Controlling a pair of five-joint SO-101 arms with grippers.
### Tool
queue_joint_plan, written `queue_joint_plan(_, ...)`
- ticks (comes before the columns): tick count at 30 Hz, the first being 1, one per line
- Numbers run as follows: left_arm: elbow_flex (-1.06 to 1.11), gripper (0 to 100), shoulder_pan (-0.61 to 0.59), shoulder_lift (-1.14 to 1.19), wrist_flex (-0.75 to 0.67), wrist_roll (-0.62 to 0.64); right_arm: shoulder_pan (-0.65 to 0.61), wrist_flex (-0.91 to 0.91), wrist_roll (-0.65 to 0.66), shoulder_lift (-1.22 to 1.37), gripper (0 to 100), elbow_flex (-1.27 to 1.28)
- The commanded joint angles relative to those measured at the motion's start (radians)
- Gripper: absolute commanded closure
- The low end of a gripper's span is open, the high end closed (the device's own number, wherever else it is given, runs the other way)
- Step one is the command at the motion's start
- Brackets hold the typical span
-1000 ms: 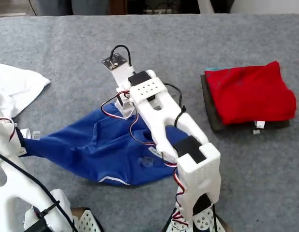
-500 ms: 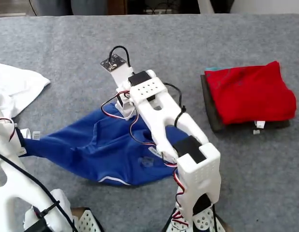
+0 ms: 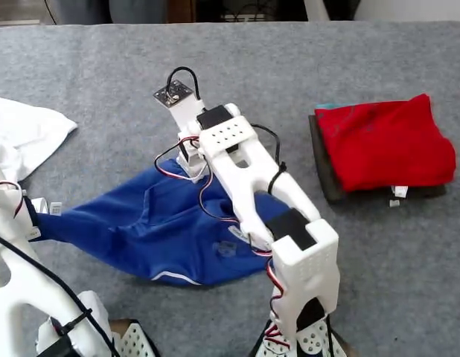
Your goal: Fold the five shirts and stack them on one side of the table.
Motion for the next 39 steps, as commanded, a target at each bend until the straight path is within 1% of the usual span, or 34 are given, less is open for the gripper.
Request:
queue_joint_plan(1,-0.002,97,0.002,-0.002,0.005,0.005,0.0,0.008,0.005,0.033,79.4,-0.048)
queue_joint_plan(5,-0.002,97,0.001,-0.002,0.005,0.005,0.0,0.003,0.008,0.077,81.0,-0.053)
queue_joint_plan(11,-0.004,97,0.004,-0.002,0.006,0.005,0.005,0.002,0.028,0.079,98.1,-0.067)
queue_joint_plan(12,-0.004,97,0.005,-0.002,0.006,0.005,0.006,0.002,0.028,0.081,98.6,-0.071)
queue_joint_plan(14,-0.004,97,0.005,-0.002,0.008,0.005,0.008,0.002,0.028,0.077,97.2,-0.074)
queue_joint_plan(20,-0.008,97,-0.001,-0.002,0.008,0.003,0.018,0.009,0.029,0.076,98.5,-0.097)
queue_joint_plan(24,-0.01,97,-0.001,-0.002,0.008,0.002,0.069,0.011,0.028,0.076,98.5,-0.15)
queue_joint_plan(27,-0.007,97,-0.001,-0.002,0.008,-0.034,0.124,0.054,0.028,0.076,98.5,-0.24)
queue_joint_plan(31,-0.004,97,-0.001,-0.002,0.008,-0.035,0.178,0.112,0.028,0.076,98.5,-0.386)
queue_joint_plan(39,-0.013,97,0.008,-0.002,0.002,-0.035,0.193,0.265,0.028,0.076,98.5,-0.697)
